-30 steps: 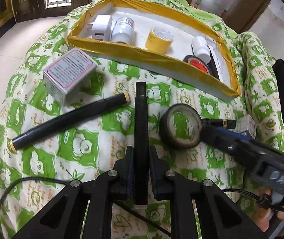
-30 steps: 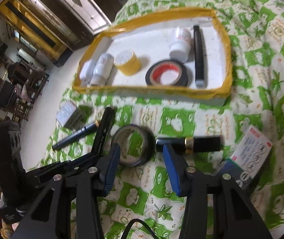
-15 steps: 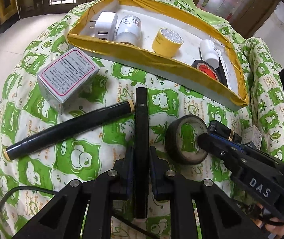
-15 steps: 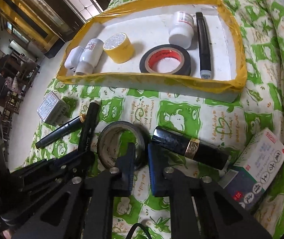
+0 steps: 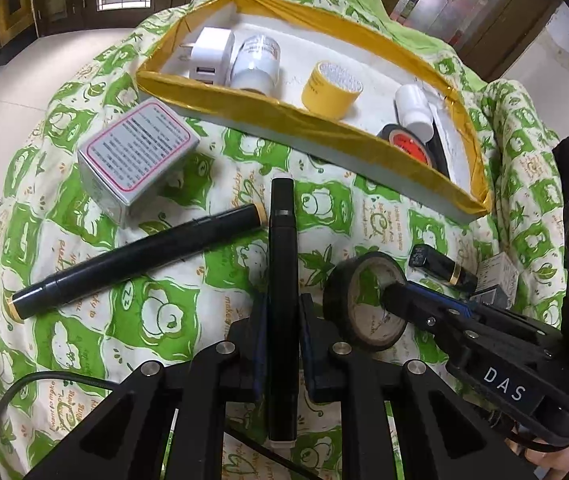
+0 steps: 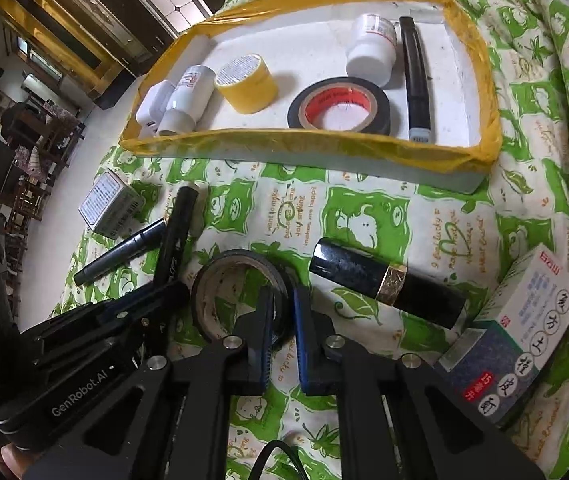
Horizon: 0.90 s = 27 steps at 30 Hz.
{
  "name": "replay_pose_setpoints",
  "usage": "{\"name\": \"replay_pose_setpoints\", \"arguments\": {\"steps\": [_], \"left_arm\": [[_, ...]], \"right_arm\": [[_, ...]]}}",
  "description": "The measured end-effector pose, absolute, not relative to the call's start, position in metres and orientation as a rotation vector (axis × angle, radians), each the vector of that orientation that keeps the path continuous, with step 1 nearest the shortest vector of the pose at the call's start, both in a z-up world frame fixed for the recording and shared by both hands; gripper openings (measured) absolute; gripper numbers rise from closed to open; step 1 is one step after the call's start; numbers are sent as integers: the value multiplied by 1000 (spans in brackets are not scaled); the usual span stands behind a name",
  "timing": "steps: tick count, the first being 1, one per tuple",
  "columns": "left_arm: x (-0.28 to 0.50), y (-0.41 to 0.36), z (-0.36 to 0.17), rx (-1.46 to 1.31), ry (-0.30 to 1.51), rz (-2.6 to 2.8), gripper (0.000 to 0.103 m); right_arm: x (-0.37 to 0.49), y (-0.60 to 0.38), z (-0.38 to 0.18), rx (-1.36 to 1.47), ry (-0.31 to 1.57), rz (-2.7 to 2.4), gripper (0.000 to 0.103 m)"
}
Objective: Organize rigid objects
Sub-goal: 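Carry the black marker and grey tape roll toward the tray with both tools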
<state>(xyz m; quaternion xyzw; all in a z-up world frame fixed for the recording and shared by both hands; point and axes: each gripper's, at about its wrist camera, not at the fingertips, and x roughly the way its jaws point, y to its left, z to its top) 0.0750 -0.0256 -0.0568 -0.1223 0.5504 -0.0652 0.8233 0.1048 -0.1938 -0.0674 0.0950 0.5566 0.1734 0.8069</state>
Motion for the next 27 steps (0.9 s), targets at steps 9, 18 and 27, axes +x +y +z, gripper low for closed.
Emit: {"name": "replay_pose_setpoints", "arguments": {"steps": [9,18,27], "left_arm": [[72,-27,-51,-265,1136,-141,14],[67,-24,-43,-277,1099,-161,14],[63,-21,-39,-286,1079,-170,14]], "right_arm": [[98,-195,-57,190,1135,373,9],[100,-209,-47,248,1115,367,9],[100,-212,-42,254,1100,366,10]]}}
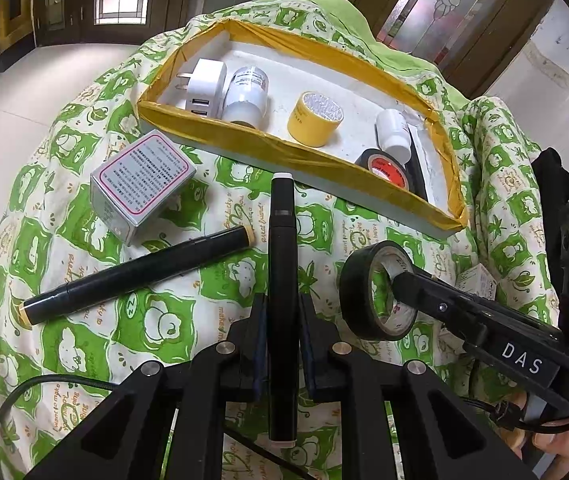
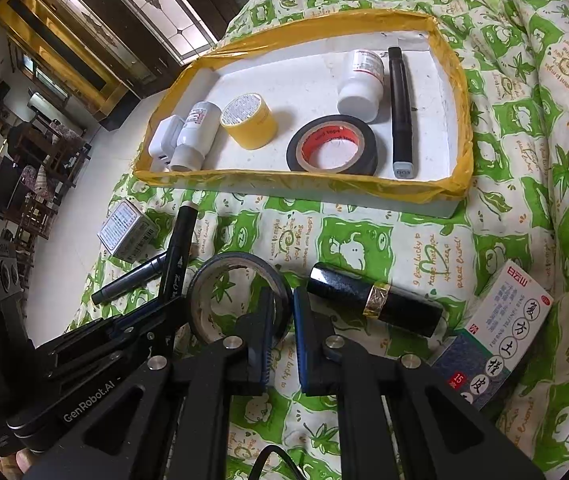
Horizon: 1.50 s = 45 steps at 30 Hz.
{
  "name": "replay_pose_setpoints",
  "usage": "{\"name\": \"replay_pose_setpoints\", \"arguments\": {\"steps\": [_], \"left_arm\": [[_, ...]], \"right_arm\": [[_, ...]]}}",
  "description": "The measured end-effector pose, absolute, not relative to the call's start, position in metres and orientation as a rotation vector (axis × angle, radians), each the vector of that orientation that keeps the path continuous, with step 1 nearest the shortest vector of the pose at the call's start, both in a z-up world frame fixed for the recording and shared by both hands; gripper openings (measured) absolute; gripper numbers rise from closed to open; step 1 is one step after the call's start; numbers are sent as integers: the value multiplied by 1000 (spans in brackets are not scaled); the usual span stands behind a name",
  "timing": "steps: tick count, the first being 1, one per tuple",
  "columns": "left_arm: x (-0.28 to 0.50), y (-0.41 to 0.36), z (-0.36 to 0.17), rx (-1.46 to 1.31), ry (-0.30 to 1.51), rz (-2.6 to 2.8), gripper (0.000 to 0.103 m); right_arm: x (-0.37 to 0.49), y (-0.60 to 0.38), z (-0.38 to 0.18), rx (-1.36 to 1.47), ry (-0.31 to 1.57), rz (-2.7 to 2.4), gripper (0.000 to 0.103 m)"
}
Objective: Organize rigid objects
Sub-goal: 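Carry the black marker and grey tape roll toward the tray with both tools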
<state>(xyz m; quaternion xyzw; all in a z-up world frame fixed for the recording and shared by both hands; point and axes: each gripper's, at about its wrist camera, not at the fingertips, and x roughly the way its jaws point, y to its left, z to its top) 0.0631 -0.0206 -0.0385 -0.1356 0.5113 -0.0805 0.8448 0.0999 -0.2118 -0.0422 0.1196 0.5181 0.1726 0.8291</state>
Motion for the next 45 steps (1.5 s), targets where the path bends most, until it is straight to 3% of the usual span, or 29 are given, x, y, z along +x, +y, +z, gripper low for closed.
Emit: {"name": "replay_pose_setpoints", "arguments": {"steps": [45], "left_arm": [[76,-18,-15,-257,1035,-178,14]], "right_arm": [[100,-222,-29,280,1060,353,10]]}}
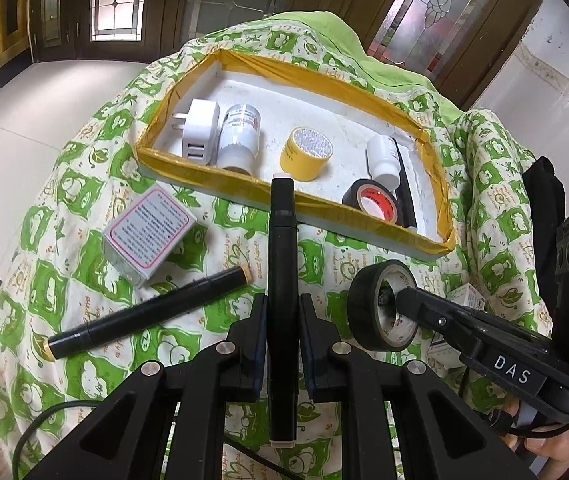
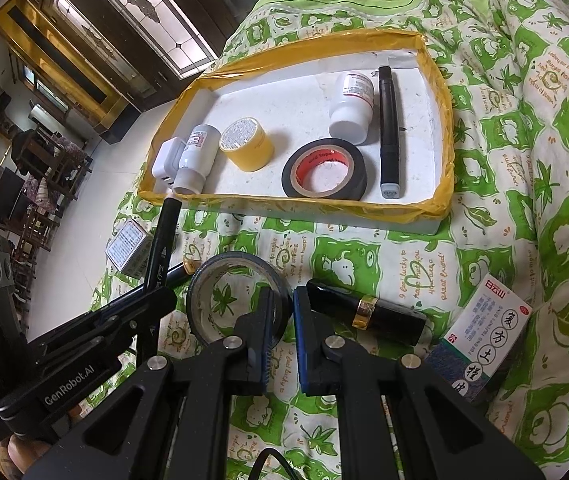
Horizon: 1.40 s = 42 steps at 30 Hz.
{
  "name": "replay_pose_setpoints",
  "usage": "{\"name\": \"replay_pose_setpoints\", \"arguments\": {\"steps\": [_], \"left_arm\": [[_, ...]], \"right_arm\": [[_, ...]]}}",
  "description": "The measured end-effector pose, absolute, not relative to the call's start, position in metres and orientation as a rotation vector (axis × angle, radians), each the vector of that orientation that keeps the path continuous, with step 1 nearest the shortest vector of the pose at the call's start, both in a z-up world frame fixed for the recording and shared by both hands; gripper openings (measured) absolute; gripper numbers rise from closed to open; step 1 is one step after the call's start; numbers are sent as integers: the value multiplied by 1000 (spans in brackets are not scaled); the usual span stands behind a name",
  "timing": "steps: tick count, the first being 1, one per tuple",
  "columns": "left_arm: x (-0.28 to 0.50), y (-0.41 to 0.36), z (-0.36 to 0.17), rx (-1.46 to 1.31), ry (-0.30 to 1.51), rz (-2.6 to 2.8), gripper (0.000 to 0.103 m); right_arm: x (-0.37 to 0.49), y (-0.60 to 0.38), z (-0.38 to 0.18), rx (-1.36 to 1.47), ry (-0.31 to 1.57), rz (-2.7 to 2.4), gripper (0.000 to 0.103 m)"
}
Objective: Organize rigid objects
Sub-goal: 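Carry the black marker and grey tape roll toward the tray with both tools, then lower the marker and tape roll into the tray and open both tools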
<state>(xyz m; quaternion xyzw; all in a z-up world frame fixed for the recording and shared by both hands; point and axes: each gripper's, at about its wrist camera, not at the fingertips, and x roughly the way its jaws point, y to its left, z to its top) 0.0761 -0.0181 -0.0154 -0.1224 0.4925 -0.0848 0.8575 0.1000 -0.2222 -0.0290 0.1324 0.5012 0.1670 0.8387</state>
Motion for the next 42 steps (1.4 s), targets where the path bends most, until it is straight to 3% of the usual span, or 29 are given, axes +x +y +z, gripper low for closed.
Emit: {"name": "replay_pose_setpoints", "arguments": {"steps": [42], "left_arm": [[148,-19,23,-197,973,-172,14]], "right_arm": [[126,-258,3,351,963,273,10]]}}
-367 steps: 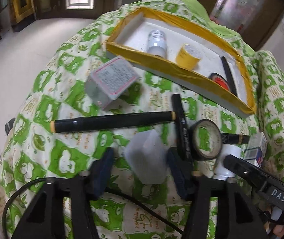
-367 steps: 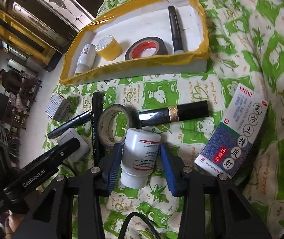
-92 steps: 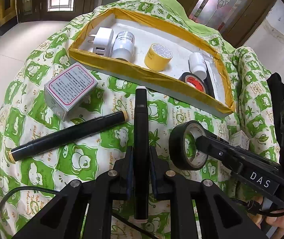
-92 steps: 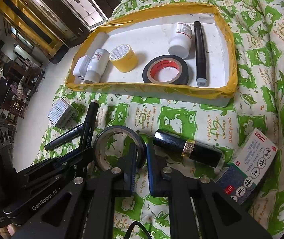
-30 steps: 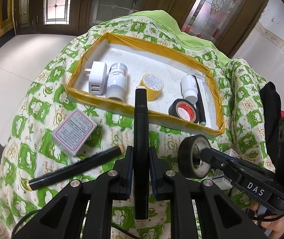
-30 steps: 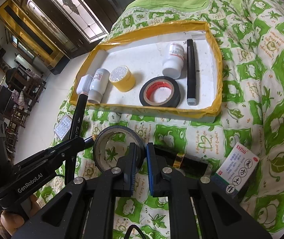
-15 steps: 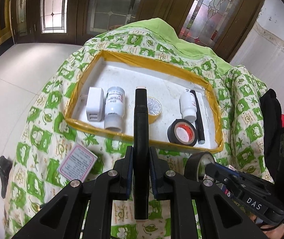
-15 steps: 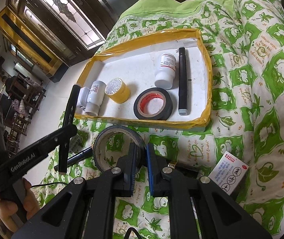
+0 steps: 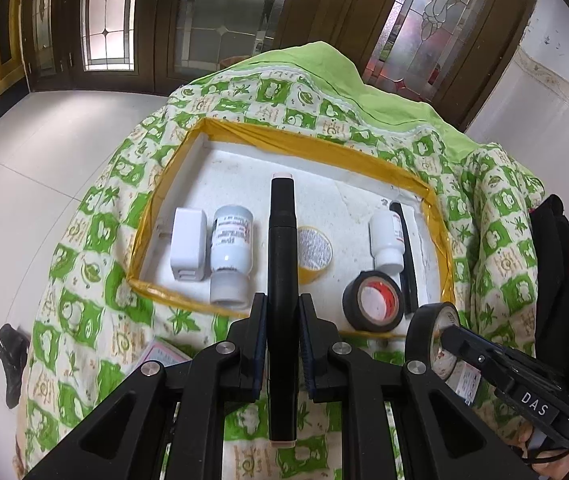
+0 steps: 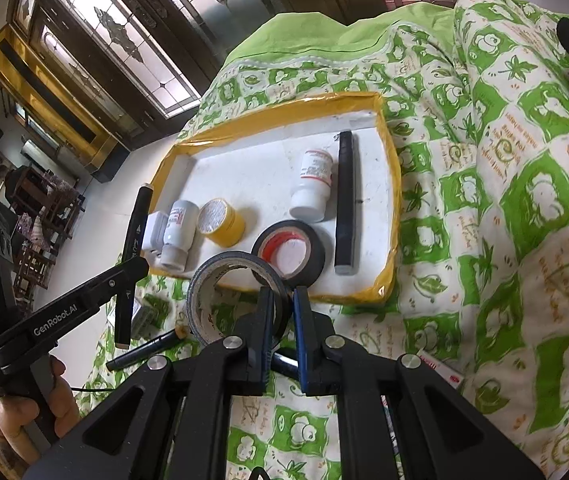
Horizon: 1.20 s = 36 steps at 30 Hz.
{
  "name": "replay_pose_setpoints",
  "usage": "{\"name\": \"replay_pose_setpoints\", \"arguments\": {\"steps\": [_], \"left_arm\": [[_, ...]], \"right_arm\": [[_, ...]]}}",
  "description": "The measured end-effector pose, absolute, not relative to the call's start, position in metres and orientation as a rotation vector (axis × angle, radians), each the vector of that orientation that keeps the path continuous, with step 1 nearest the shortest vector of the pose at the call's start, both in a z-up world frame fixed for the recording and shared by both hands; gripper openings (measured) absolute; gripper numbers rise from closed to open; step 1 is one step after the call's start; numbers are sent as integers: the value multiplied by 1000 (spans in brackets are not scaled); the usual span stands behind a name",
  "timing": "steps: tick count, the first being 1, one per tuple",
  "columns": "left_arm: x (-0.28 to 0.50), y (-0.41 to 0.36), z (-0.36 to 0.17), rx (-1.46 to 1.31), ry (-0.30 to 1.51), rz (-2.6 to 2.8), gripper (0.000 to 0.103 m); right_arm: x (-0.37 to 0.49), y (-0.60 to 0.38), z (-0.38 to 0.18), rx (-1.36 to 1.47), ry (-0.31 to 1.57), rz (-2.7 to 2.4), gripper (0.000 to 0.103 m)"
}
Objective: Organize rigid objects
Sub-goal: 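Lower the marker and tape roll into the tray and open both tools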
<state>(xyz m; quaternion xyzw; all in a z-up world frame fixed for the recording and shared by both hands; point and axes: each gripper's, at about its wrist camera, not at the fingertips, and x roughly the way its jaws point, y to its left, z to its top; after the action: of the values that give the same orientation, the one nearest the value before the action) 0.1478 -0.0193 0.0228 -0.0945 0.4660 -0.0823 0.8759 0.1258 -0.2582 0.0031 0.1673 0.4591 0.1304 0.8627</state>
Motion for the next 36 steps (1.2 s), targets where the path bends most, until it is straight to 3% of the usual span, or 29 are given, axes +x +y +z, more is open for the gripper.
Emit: {"name": "replay_pose_setpoints", "arguments": {"steps": [36], "left_arm": [[209,-29,-12,-203,986,-177,14]], "right_arm": [[239,-241,-1,340,991,229,10]]}}
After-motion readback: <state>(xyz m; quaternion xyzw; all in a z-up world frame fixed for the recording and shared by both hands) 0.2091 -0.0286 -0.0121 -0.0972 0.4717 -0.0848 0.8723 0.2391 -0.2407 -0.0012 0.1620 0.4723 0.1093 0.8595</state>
